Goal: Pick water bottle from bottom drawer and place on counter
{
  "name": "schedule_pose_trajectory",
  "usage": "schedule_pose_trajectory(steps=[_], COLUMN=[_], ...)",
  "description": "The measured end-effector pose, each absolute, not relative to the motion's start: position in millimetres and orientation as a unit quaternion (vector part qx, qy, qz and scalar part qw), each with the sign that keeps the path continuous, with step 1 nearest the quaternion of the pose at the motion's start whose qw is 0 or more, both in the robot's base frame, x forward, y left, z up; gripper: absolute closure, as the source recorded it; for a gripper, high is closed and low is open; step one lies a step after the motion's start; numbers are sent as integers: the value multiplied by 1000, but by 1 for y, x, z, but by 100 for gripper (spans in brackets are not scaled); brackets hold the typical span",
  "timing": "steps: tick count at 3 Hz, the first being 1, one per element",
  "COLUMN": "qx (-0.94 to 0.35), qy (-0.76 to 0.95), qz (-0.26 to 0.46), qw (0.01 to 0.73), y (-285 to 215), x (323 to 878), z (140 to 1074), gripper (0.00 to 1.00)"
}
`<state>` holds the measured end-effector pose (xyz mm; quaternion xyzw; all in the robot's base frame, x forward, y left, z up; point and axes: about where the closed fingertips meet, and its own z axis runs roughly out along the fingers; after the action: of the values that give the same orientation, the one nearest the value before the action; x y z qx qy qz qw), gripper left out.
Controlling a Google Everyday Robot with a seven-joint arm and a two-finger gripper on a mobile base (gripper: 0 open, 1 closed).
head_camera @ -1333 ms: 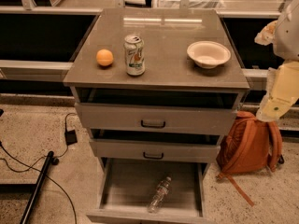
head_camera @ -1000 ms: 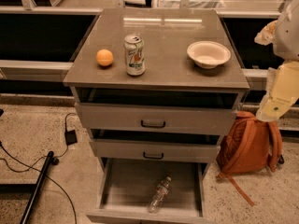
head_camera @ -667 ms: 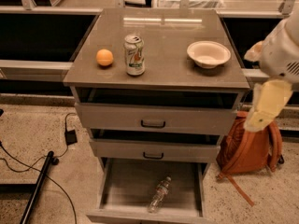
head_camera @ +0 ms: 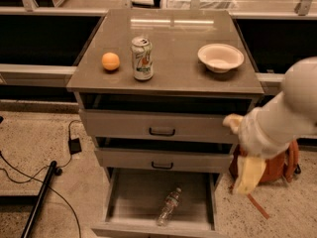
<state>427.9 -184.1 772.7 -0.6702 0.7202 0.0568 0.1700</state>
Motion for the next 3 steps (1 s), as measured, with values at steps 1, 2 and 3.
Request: schedule_pose_trajectory(steps=[1, 2, 3], qx=[-679, -682, -687], qy=[710, 707, 687], qz=[106, 109, 133], qw=[154, 152, 196], y=[-185, -188, -168], x=[406, 402, 409], z=[713, 710, 669], gripper=[0, 0, 0])
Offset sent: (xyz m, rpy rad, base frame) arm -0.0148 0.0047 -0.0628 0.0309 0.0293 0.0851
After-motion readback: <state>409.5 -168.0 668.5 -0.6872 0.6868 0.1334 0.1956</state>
